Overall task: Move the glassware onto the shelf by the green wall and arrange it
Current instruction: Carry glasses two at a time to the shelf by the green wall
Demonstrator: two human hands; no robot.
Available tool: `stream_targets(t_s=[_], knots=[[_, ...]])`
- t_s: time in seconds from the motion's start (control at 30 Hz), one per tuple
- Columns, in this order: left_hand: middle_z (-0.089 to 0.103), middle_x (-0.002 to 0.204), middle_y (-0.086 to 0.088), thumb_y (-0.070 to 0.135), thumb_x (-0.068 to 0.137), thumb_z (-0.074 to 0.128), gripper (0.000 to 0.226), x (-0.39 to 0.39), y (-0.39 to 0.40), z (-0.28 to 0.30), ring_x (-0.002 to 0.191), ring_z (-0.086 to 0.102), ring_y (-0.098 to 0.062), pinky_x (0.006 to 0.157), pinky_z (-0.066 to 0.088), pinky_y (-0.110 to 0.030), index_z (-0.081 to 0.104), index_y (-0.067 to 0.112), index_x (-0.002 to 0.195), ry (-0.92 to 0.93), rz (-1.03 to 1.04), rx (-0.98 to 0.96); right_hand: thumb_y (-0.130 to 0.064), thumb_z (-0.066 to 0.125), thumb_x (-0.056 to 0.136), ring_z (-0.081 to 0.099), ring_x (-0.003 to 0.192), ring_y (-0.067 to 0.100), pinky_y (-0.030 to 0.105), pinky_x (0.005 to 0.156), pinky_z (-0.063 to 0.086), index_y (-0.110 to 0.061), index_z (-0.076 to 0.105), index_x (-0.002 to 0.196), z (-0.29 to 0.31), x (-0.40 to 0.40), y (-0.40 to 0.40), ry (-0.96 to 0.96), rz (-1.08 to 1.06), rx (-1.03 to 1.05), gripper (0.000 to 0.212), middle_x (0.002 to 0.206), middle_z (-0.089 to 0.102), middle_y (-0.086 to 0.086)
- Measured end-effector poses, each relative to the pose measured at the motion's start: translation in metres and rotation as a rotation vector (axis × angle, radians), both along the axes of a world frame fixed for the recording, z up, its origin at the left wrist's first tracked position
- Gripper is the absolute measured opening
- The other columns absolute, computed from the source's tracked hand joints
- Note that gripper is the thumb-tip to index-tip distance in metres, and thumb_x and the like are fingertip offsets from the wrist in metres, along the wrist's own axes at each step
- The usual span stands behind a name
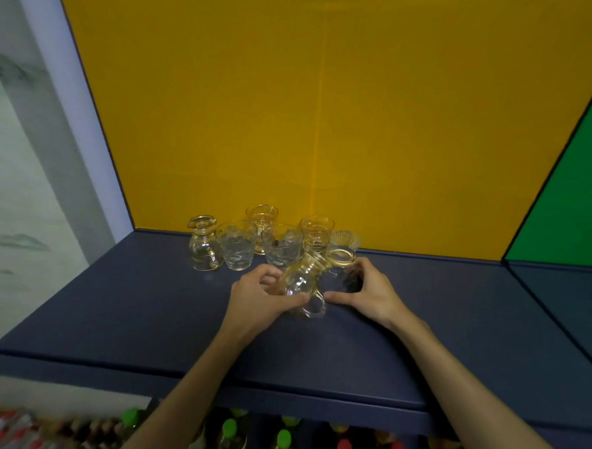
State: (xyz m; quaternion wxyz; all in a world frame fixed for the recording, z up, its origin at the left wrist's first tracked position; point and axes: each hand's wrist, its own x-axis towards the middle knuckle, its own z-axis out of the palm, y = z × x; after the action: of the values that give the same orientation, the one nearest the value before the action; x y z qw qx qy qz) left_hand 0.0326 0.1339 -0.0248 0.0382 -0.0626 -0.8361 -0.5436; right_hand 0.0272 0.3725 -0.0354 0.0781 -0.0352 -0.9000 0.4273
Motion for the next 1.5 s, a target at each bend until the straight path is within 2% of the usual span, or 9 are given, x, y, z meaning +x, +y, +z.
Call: stream_targets(t_s=[0.1,0.2,0.3,0.43,0.6,0.8,1.0,1.23,1.5], knots=[[0.075,0.088,0.006,0.041,0.053,0.095,0.047,-0.002,-0.002,0.009,0.085,0.073,-0.010,0.073,0.057,-0.023,0.073,0.026,0.091,-0.002,0.023,0.136,-0.057,0.092,0.048,0.062,0.095,0.008,0.037,0.085,0.055,-0.026,0.054,0.108,0.006,0.000,0.000,-0.018,-0.011,0.027,0.077,0.104,0.066,-0.010],[0.073,0.093,0.002,0.046,0.043,0.091,0.059,-0.003,-0.003,0.018,0.087,0.072,-0.015,0.079,0.062,-0.035,0.073,0.030,0.097,-0.008,0.001,0.208,-0.056,0.092,0.043,0.064,0.093,0.006,0.037,0.084,0.057,-0.028,0.055,0.107,0.007,0.003,0.003,-0.004,-0.024,0.018,0.079,0.103,0.067,-0.012],[0.072,0.096,0.000,0.043,0.041,0.093,0.072,-0.002,-0.001,0.023,0.086,0.072,-0.015,0.078,0.062,-0.034,0.070,0.030,0.108,-0.009,-0.026,0.253,-0.048,0.092,0.044,0.065,0.092,0.005,0.033,0.082,0.057,-0.029,0.057,0.103,0.008,0.009,0.007,0.032,-0.064,-0.029,0.071,0.101,0.068,-0.012],[0.074,0.104,-0.002,0.016,0.054,0.097,0.072,-0.002,0.011,0.032,0.093,0.073,-0.013,0.077,0.059,-0.031,0.063,0.024,0.117,-0.049,-0.037,0.386,-0.048,0.085,0.044,0.061,0.097,0.010,0.031,0.083,0.053,-0.028,0.059,0.107,0.016,0.017,0.018,0.110,-0.159,-0.073,0.071,0.106,0.063,-0.010],[0.075,0.107,-0.008,-0.010,0.060,0.088,0.071,-0.004,0.039,0.041,0.076,0.073,-0.007,0.062,0.054,-0.019,0.057,0.009,0.121,-0.143,-0.093,0.561,-0.036,0.091,0.055,0.064,0.094,0.008,0.022,0.075,0.051,-0.020,0.055,0.117,0.029,0.032,0.035,0.197,-0.257,-0.141,0.073,0.105,0.062,-0.005],[0.076,0.109,-0.006,-0.004,0.045,0.091,0.077,-0.005,0.075,0.039,0.084,0.074,-0.011,0.062,0.054,-0.018,0.062,0.010,0.114,-0.204,-0.272,0.568,-0.028,0.094,0.060,0.064,0.097,0.005,0.020,0.081,0.051,-0.019,0.056,0.120,0.033,0.071,0.065,0.192,-0.344,-0.240,0.072,0.105,0.065,-0.004],[0.079,0.085,0.000,0.001,0.043,0.087,0.062,0.013,0.131,0.045,0.075,0.073,-0.010,0.062,0.054,-0.020,0.071,0.011,0.102,-0.278,-0.487,0.549,-0.025,0.095,0.059,0.066,0.099,0.008,0.024,0.088,0.053,-0.017,0.062,0.121,0.049,0.123,0.110,0.220,-0.405,-0.244,0.071,0.104,0.070,0.001],[0.079,0.095,-0.003,-0.011,0.053,0.090,0.076,0.062,0.210,0.051,0.086,0.074,-0.016,0.067,0.053,-0.029,0.061,0.020,0.116,-0.285,-0.643,0.491,-0.029,0.096,0.057,0.066,0.102,0.010,0.027,0.091,0.052,-0.020,0.064,0.119,0.061,0.205,0.168,0.301,-0.530,-0.238,0.071,0.107,0.070,-0.002],[0.079,0.099,-0.002,-0.010,0.053,0.090,0.072,0.150,0.320,0.055,0.083,0.074,-0.010,0.060,0.052,-0.020,0.064,0.011,0.117,-0.252,-0.708,0.449,-0.035,0.097,0.053,0.064,0.103,0.004,0.023,0.090,0.051,-0.021,0.060,0.124,0.061,0.308,0.253,0.355,-0.609,-0.191,0.082,0.109,0.068,-0.006]])
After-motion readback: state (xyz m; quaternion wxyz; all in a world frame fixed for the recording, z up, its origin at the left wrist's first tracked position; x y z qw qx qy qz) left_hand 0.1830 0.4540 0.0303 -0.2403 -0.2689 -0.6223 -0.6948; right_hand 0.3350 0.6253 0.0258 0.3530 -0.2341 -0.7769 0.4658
